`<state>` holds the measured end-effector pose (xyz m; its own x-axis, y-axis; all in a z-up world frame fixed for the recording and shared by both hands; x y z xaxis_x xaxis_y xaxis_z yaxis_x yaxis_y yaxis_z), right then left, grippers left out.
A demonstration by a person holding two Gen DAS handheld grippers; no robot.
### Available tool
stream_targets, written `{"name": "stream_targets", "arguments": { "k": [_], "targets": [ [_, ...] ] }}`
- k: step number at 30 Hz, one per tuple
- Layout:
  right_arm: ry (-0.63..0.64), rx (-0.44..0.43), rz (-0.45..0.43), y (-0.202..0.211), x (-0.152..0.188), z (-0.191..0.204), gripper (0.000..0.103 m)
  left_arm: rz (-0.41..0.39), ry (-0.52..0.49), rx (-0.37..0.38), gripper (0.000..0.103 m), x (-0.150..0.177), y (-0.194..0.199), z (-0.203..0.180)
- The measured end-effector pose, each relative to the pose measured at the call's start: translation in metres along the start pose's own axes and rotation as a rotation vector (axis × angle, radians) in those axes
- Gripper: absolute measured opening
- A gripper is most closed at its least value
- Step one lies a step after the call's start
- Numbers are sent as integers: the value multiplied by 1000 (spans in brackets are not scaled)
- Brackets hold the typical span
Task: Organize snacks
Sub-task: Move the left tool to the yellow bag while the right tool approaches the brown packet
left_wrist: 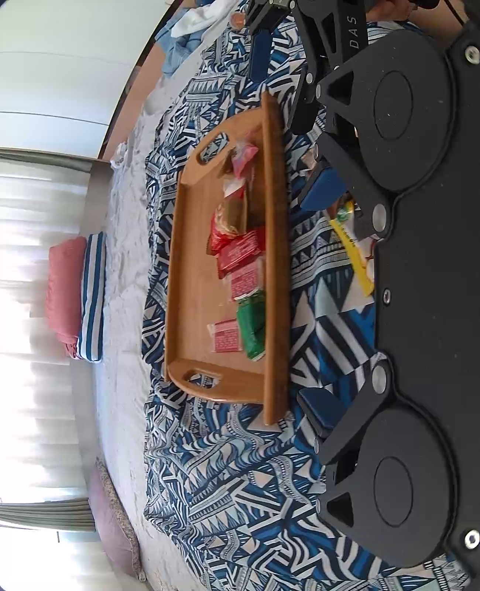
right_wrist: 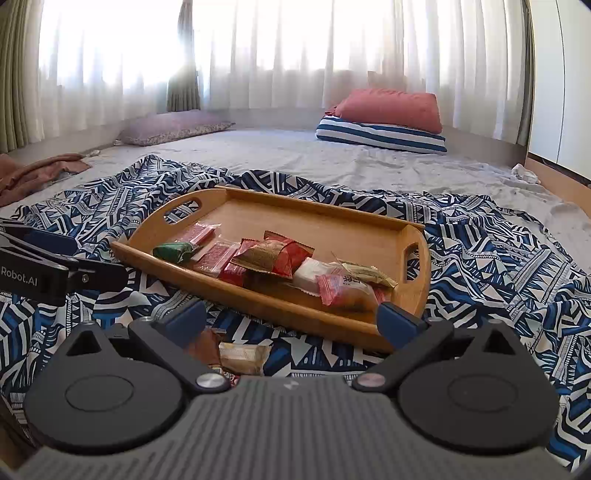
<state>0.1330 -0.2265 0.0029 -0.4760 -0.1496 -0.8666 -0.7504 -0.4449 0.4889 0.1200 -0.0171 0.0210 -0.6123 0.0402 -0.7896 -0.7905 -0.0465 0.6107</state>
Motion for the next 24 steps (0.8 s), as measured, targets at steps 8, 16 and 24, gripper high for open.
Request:
{"name": "stream_targets", "arguments": {
  "k": [8, 16, 24],
  "targets": [
    [43, -3, 22, 7, 17, 9, 103, 17, -14, 9, 102, 19, 6, -4],
    [67, -9, 43, 11, 32, 14, 103, 35, -64, 39, 102, 45, 11, -12],
    [98, 7, 67, 13, 46, 14, 103, 39, -104, 96, 102, 61, 14, -25]
  ]
}}
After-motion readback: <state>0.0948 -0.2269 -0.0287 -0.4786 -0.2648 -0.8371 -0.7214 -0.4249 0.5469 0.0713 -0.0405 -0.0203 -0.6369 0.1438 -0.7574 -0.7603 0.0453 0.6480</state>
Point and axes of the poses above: each gripper's, at about its wrist camera, not at the fingertips, and y roughly against the way its jaws point, z to its left, x to its underside, the point moved 6 cm from there along -y, roughly the way its jaws point, and after that the axes turned 11 degrees about -x, right-handed, at the moved point
